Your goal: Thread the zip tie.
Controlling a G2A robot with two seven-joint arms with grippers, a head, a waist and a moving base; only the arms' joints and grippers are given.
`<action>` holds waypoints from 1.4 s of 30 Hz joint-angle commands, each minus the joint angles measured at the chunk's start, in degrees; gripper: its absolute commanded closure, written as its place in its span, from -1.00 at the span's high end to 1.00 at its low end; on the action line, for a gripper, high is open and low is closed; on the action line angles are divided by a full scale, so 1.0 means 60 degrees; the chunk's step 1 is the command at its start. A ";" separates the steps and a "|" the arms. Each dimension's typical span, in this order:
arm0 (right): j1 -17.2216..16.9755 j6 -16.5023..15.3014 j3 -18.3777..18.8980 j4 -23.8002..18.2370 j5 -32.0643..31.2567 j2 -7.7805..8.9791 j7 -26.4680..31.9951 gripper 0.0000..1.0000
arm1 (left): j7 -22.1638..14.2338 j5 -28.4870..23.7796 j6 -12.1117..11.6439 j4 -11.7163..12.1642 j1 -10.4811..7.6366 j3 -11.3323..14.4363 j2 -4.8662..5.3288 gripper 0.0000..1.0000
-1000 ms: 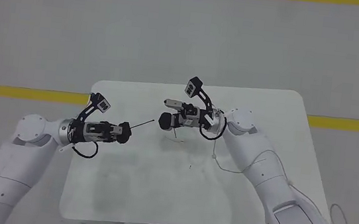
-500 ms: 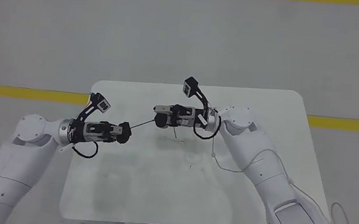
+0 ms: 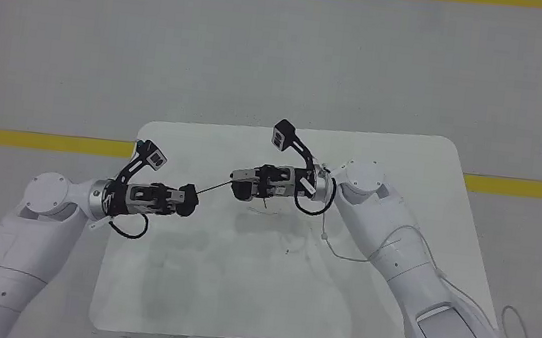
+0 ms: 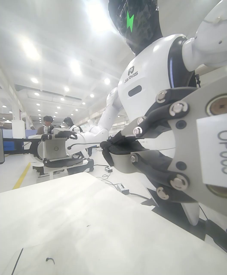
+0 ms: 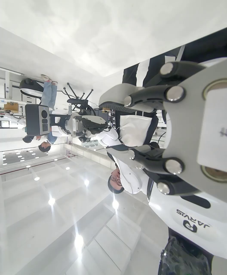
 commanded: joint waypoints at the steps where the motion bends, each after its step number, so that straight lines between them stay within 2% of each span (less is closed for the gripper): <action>1: 0.0024 -0.0009 -0.0031 0.0036 0.0020 -0.0002 -0.0024 -0.44 | 0.0000 0.0000 0.0000 0.0000 0.0000 0.0000 0.0000 -1.00; 11: 0.0091 -0.0081 -0.0165 0.0070 0.0086 0.0013 0.0076 -0.56 | 0.0000 0.0000 0.0000 0.0000 0.0000 0.0000 0.0000 -1.00; 18: 0.0088 -0.0132 -0.0241 0.0040 0.0111 0.0029 0.0039 -0.72 | 0.0000 0.0000 0.0000 0.0000 0.0000 0.0000 0.0000 -1.00; 28: 0.0034 -0.0230 -0.0239 -0.0075 0.0101 0.0080 -0.0139 -0.70 | 0.0000 0.0000 0.0000 0.0000 0.0000 0.0000 0.0000 -1.00; 37: -0.0033 -0.0200 -0.0248 -0.0182 0.0097 0.0133 -0.0174 -1.00 | 0.0000 0.0000 0.0000 0.0000 0.0000 0.0000 0.0000 -1.00; 42: -0.0069 -0.0165 -0.0234 -0.0240 0.0077 0.0172 -0.0196 -1.00 | 0.0000 0.0000 0.0000 0.0000 0.0000 0.0000 0.0000 -1.00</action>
